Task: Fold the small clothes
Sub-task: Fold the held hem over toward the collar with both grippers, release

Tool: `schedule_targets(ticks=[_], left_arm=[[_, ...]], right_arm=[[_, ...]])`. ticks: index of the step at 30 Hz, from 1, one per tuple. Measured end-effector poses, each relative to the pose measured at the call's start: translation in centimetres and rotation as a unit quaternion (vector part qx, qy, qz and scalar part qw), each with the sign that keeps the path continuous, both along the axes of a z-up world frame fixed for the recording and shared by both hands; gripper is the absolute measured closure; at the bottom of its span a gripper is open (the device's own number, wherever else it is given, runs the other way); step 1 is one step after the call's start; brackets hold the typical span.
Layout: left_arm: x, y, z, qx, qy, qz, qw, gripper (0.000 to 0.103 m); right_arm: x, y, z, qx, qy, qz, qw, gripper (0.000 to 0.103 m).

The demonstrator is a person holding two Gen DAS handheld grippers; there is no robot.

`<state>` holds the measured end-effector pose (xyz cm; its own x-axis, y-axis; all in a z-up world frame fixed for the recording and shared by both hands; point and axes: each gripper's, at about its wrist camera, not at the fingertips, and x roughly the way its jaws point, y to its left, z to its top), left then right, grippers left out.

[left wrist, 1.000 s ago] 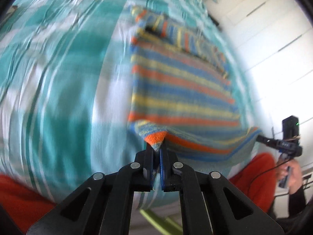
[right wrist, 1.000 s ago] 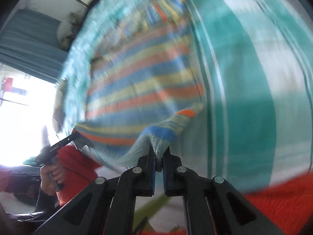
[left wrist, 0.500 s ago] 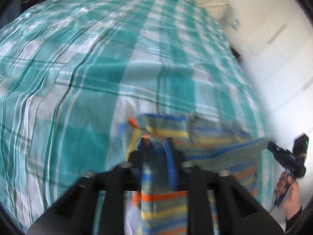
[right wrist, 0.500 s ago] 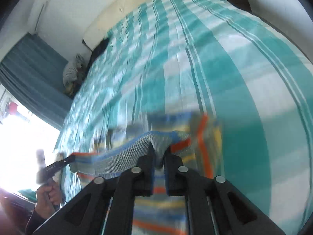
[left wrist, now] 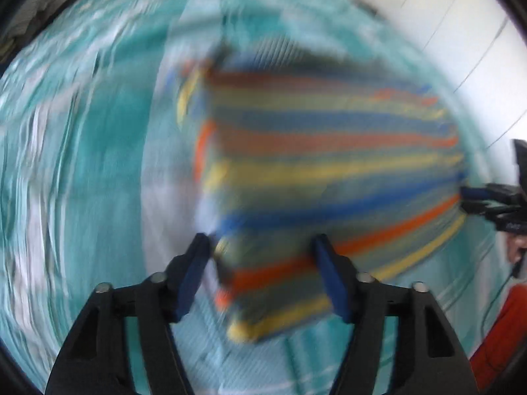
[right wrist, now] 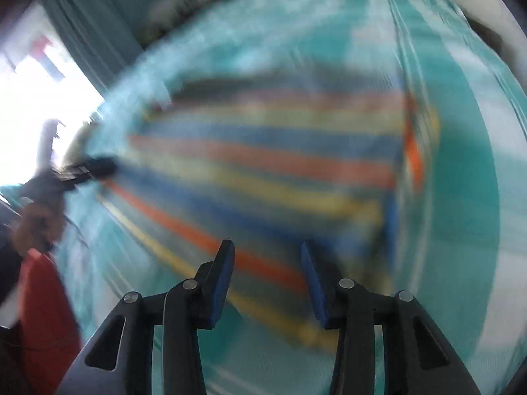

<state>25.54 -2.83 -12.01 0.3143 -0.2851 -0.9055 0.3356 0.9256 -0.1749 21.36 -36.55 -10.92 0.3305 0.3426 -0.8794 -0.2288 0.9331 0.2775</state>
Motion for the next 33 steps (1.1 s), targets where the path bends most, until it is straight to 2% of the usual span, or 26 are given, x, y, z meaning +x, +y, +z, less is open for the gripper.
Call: schedule_targets(ticks=[1,2,4,6,9,12,14,15,16,17,18,19,20,21,22,24,26,29,31,33], left_arm=[[-0.9,1.0,0.5,-0.016,-0.004,0.004,0.9999,0.041],[-1.6,1.8,1.4,-0.026,-0.010,0.007,0.9996,0.040],[-2.3,2.5,3.7,-0.043,-0.035,0.004,0.9985,0.029],[-1.9,2.1,5.9,-0.056,-0.065,-0.004,0.9963,0.021],[1.1,-0.2,7.5,-0.054,-0.083,-0.011,0.9950,0.020],[5.7,-2.6,7.1,-0.043,-0.085,-0.001,0.9955,0.020],[9.1,-3.2,5.5,-0.016,-0.081,0.029,0.9962,0.020],[10.6,-2.9,4.4,0.020,-0.087,0.047,0.9949,0.020],[12.5,-2.2,2.5,0.085,-0.086,0.088,0.9888,0.023],[13.9,-1.0,1.2,0.120,-0.072,0.129,0.9817,0.023],[14.6,0.9,0.6,0.096,-0.054,0.167,0.9797,0.023],[14.8,3.3,0.8,0.030,-0.044,0.209,0.9765,0.023],[14.4,5.2,1.3,-0.019,-0.042,0.248,0.9677,0.023],[13.9,6.2,1.8,-0.032,-0.049,0.268,0.9617,0.023],[13.1,6.8,2.6,-0.035,-0.060,0.274,0.9591,0.023],[11.3,6.7,4.0,-0.047,-0.076,0.252,0.9636,0.023],[8.3,5.2,5.5,-0.064,-0.100,0.204,0.9717,0.023],[2.8,0.2,6.4,-0.077,-0.122,0.077,0.9866,0.017],[-0.6,-3.5,5.2,-0.047,-0.120,-0.001,0.9917,0.014],[-2.9,-5.8,2.3,0.015,-0.095,-0.041,0.9945,0.014]], right_arm=[[-1.1,-0.3,-0.3,-0.012,0.001,-0.003,1.000,0.066],[-2.9,-0.9,0.5,-0.013,-0.018,-0.007,1.000,0.066],[-5.3,-1.5,2.2,-0.017,-0.044,-0.017,0.999,0.065],[-7.8,-2.0,3.9,-0.007,-0.085,-0.034,0.996,0.059],[-10.1,-2.4,4.6,0.017,-0.133,-0.074,0.988,0.056],[-11.4,-1.9,4.0,0.054,-0.155,-0.119,0.979,0.056],[-11.4,-1.7,3.5,0.080,-0.161,-0.145,0.973,0.056],[-11.3,-1.3,3.3,0.083,-0.160,-0.149,0.972,0.056],[-11.4,-0.8,3.2,0.081,-0.158,-0.145,0.973,0.056],[-11.1,-0.4,3.0,0.073,-0.153,-0.138,0.976,0.056],[-11.0,-0.1,2.9,0.066,-0.149,-0.130,0.978,0.056],[-11.1,-0.2,2.8,0.060,-0.148,-0.126,0.979,0.056],[-11.2,-0.4,2.7,0.055,-0.148,-0.126,0.979,0.056],[-11.3,-0.8,2.6,0.051,-0.149,-0.131,0.979,0.056],[-11.5,-1.2,2.4,0.052,-0.151,-0.138,0.977,0.056],[-11.5,-2.2,2.5,0.061,-0.158,-0.154,0.973,0.056],[-10.9,-2.4,2.7,0.062,-0.169,-0.158,0.971,0.056],[-9.4,-1.7,3.9,0.072,-0.189,-0.144,0.969,0.056],[-8.1,-0.5,4.5,0.086,-0.195,-0.111,0.971,0.056],[-6.3,0.5,3.4,0.100,-0.169,-0.085,0.977,0.056]])
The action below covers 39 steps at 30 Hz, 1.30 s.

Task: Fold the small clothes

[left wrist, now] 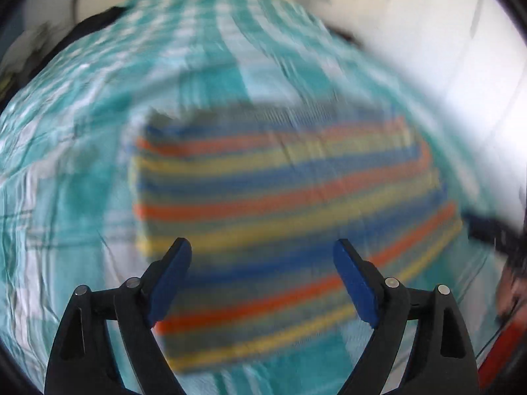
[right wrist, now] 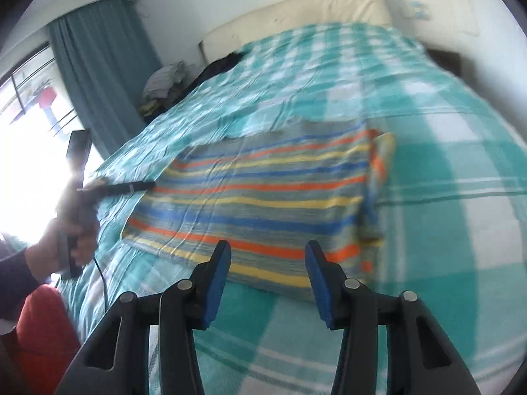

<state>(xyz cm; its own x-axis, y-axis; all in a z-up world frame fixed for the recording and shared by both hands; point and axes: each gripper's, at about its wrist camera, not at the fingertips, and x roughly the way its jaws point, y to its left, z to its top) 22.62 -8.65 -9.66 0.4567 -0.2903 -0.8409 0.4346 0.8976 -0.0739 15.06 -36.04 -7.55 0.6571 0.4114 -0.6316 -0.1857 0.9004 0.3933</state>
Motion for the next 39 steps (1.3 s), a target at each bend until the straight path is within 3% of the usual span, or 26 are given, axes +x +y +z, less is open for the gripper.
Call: schedule_targets(ticks=[1,2,3,5,9,15,19,23,34,39], left_arm=[[-0.6,-0.3,-1.3,0.027,0.013,0.004,0.9995,0.014],[-1.5,0.0,-2.2,0.044,0.018,0.011,0.9988,0.014],[-2.6,0.5,-2.0,0.040,0.011,0.018,0.9990,0.014],[-5.0,2.2,-0.6,0.024,0.011,0.036,0.9990,0.013],[-10.1,3.6,2.2,-0.008,-0.014,0.034,0.9993,0.008],[-13.7,2.5,2.8,-0.005,-0.029,0.070,0.9971,0.006],[-13.9,2.8,1.9,-0.023,-0.014,0.095,0.9951,0.006],[-14.5,2.8,0.8,-0.009,-0.023,0.108,0.9939,0.006],[-13.8,3.6,-2.2,0.005,-0.008,0.136,0.9907,0.005],[-13.9,3.4,-3.3,0.022,-0.023,0.126,0.9915,0.001]], right_arm=[[1.2,0.1,-1.7,0.001,0.045,0.001,0.999,0.057],[2.0,-0.2,-3.3,-0.011,0.089,-0.013,0.996,0.065],[2.1,-1.1,-4.8,-0.021,0.123,-0.038,0.991,0.088],[0.0,-3.2,-4.1,0.000,0.121,-0.080,0.989,0.091],[-5.6,-4.2,-1.9,-0.018,0.110,-0.123,0.986,0.069],[-9.7,-0.4,1.3,-0.018,0.060,-0.106,0.992,0.042],[-10.7,2.0,0.9,-0.039,0.047,-0.100,0.993,0.040],[-10.9,3.6,-0.8,-0.096,0.047,-0.101,0.989,0.040],[-10.3,5.0,-3.3,-0.162,0.051,-0.103,0.980,0.039],[-10.4,5.3,-4.6,-0.157,0.049,-0.099,0.981,0.026]])
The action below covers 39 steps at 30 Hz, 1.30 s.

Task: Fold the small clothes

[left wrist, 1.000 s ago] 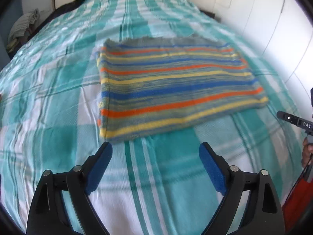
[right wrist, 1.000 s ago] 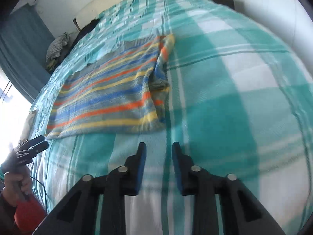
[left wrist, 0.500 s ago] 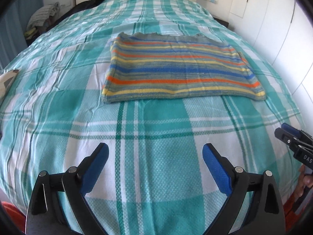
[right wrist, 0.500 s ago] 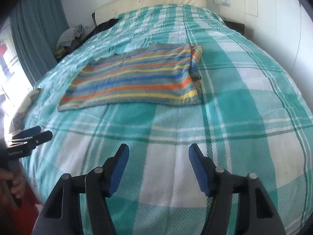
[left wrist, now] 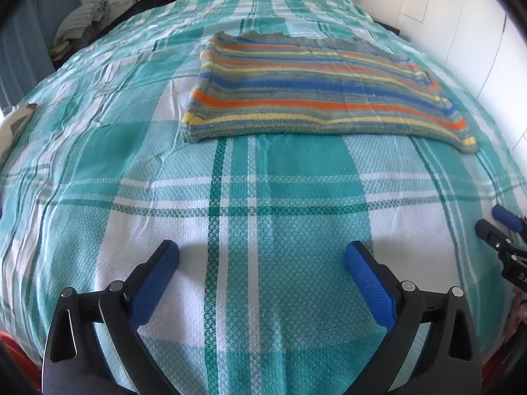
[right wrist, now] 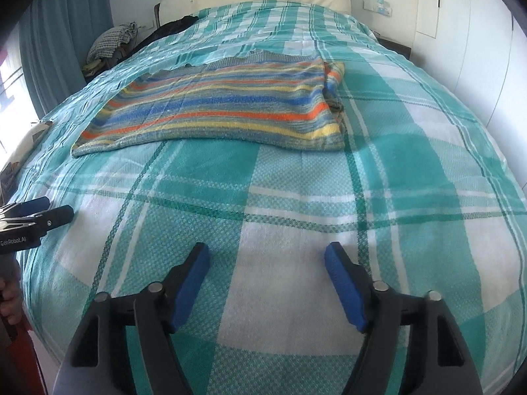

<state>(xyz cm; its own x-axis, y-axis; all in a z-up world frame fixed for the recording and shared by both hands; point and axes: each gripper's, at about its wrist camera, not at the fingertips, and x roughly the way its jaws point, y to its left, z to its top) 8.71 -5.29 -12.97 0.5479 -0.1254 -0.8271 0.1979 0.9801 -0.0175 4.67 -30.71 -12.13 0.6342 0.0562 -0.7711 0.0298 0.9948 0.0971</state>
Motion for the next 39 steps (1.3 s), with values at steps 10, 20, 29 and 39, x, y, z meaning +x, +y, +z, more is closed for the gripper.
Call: schedule_targets(ticks=[10,20,29,39], left_arm=[[0.0,-0.3,-0.9,0.009,-0.007,-0.007,0.9999,0.001],[-0.1,-0.5,-1.1,0.019,-0.008,-0.011,0.9997,0.001],[0.0,-0.7,-1.4,0.025,-0.005,-0.022,0.9994,0.001],[-0.1,-0.9,-1.4,0.032,-0.005,-0.024,0.9992,0.001]], right_arm=[[0.2,0.8,-1.0,-0.004,-0.009,0.015,1.000,0.013],[0.3,1.1,-1.2,-0.007,-0.008,0.018,1.000,0.012],[0.6,1.5,-1.4,-0.022,0.006,0.020,1.000,0.011],[0.8,1.7,-1.5,-0.036,0.012,0.017,0.999,0.011]])
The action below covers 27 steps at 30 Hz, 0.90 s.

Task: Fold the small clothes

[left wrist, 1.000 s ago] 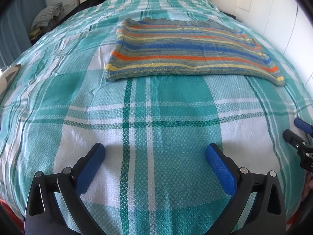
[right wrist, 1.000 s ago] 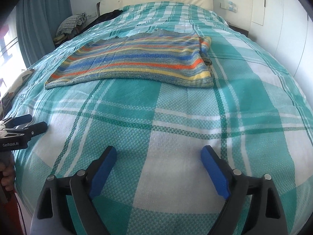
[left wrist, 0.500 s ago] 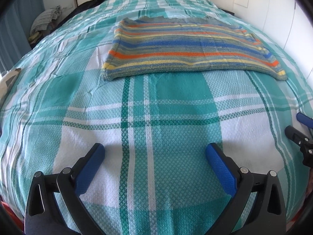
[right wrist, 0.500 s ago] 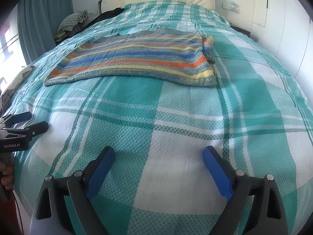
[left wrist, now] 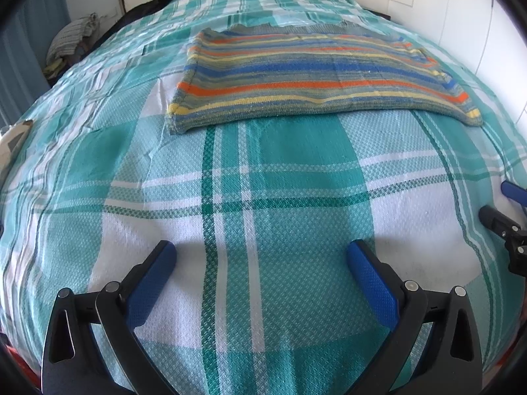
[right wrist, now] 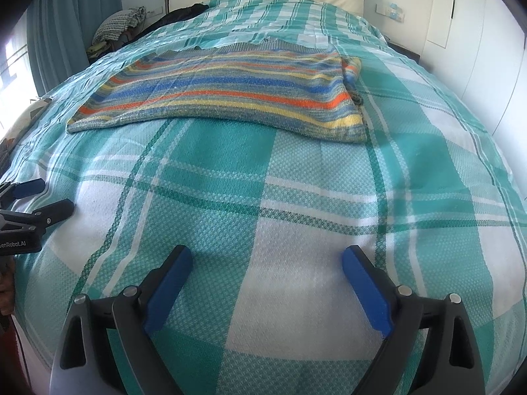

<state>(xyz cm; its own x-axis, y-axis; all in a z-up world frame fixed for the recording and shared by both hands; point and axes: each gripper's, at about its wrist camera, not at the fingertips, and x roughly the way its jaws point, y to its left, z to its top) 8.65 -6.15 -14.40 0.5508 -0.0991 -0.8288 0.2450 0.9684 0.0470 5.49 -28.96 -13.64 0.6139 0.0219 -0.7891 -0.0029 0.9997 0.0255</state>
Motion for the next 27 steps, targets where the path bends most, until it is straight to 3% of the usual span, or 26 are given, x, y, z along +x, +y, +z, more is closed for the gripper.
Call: schedule_targets(ticks=[19,21,23,27], left_arm=[[-0.8,0.1,0.7,-0.002,-0.011,-0.010,0.9999,0.001],[-1.3,-0.2,1.8,-0.001,0.001,-0.032,0.9995,0.002],[-2.3,-1.2,3.8,-0.030,-0.008,-0.074,0.9968,0.002],[-2.4,-6.4,6.6,-0.071,-0.040,-0.161,0.9836,0.002]], right_arm=[[0.3,-0.2,0.3,0.012,0.018,0.000,1.000,0.010],[0.3,-0.8,1.3,0.030,0.036,0.018,0.999,0.010],[0.0,-2.0,2.6,0.054,0.037,0.033,0.997,0.010],[-0.2,-6.9,5.7,0.101,-0.010,-0.001,0.995,0.010]])
